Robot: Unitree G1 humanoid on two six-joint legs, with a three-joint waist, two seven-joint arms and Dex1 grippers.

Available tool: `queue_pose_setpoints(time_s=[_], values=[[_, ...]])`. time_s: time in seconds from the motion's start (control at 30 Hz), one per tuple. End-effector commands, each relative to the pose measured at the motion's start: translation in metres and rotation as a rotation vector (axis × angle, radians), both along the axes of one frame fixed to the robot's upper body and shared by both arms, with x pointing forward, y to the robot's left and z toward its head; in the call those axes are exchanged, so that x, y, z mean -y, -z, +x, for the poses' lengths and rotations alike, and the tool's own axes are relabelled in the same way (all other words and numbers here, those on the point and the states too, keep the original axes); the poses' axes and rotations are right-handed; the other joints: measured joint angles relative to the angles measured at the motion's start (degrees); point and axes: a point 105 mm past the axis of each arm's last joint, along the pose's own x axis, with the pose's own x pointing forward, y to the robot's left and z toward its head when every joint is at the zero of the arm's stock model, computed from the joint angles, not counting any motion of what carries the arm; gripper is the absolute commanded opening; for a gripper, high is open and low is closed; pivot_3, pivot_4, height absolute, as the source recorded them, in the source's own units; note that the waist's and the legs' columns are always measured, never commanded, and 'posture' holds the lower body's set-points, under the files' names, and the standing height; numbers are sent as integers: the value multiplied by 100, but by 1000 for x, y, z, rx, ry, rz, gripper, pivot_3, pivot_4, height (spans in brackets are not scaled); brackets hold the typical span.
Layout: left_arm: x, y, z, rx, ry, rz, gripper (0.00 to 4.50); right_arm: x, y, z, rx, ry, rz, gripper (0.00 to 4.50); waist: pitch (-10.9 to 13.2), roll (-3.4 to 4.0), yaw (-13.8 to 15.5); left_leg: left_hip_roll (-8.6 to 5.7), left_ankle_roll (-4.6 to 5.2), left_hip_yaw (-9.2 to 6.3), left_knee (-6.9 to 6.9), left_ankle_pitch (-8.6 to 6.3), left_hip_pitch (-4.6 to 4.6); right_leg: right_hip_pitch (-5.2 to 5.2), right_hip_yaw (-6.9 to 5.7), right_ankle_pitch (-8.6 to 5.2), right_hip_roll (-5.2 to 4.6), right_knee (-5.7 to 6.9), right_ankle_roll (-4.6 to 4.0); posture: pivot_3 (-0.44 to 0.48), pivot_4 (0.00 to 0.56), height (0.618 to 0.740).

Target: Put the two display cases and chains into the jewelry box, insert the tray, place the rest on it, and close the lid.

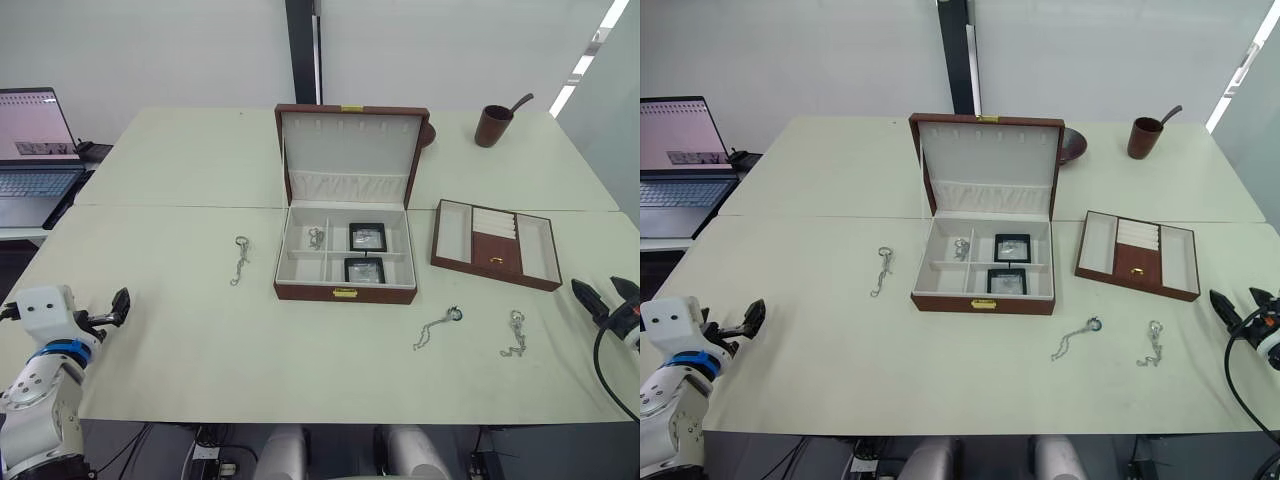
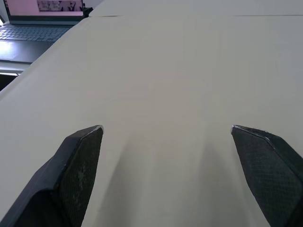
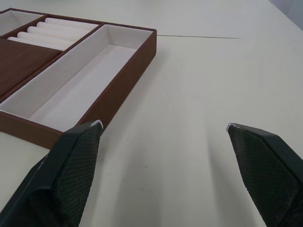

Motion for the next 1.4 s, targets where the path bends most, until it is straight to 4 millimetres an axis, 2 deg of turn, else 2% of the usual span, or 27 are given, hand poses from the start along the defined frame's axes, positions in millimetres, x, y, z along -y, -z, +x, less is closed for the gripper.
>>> queue_pose_setpoints(time_s=[0.03, 0.1, 0.3, 0.4, 0.53, 0.67, 0.77, 0.87, 1.0, 1.23, 1.4], values=[[3, -19, 5, 52, 29, 34, 4476, -2, -28, 3, 77, -49, -20, 4500, 0, 0, 0, 0, 0, 0, 0, 0, 0, 0, 0, 0, 0, 0, 0, 0, 150, 740], [5, -22, 7, 59, 43, 34, 4476, -11, -34, 5, 87, -102, -22, 4500, 0, 1, -2, 1, 0, -1, 0, 0, 0, -1, -1, 0, 0, 0, 0, 0, 150, 740], [29, -40, 19, 116, 202, 45, 4476, -61, -66, 11, 109, -377, -41, 4500, -1, 2, 2, 2, 0, -4, 0, 0, 0, 0, -3, 0, 1, 2, 0, 0, 150, 740], [45, -47, 26, 144, 283, 37, 4476, -98, -85, 6, 107, -561, -47, 4500, -1, 2, 10, 4, -1, -8, 0, 0, -3, 0, -5, 0, -2, 2, 0, 0, 150, 740], [64, -53, 40, 166, 347, 4, 4476, -140, -100, -4, 85, -763, -85, 4500, -1, 2, 15, 5, 0, -14, 1, 0, -4, 1, -11, 0, -1, 2, 0, 0, 150, 740], [91, -52, 53, 177, 401, -28, 4476, -168, -112, -13, 81, -899, -109, 4500, -1, 1, 18, 3, 0, -13, 3, 0, -6, 2, -10, 1, -3, 1, 2, 0, 150, 740], [104, -50, 57, 177, 411, -51, 4476, -177, -115, -17, 73, -950, -121, 4500, 0, -1, 25, 3, 0, -14, 2, 0, -9, 0, -11, 1, -6, -1, 2, 0, 150, 740], [132, -43, 65, 178, 422, -94, 4476, -188, -121, -21, 82, -1000, -136, 4500, 0, -1, 31, 2, 0, -15, 3, 0, -8, 1, -11, 1, -6, 0, 2, 0, 150, 740], [160, -34, 73, 158, 401, -103, 4476, -190, -122, -19, 85, -998, -136, 4500, 1, -5, 35, -5, 0, -14, 8, 0, -9, 2, -11, 4, -5, 0, 8, 0, 150, 740], [177, -27, 86, 114, 322, -85, 4476, -193, -119, -17, 79, -997, -134, 4500, 2, -5, 37, -12, -1, -16, 7, 1, -9, 0, -13, 5, 7, 0, 8, 0, 150, 740], [188, -22, 91, 64, 333, -52, 4476, -193, -120, -17, 80, -998, -136, 4500, 2, -6, 37, -16, -1, -14, 8, 0, -10, 1, -11, 5, 4, -1, 8, 0, 150, 740]])
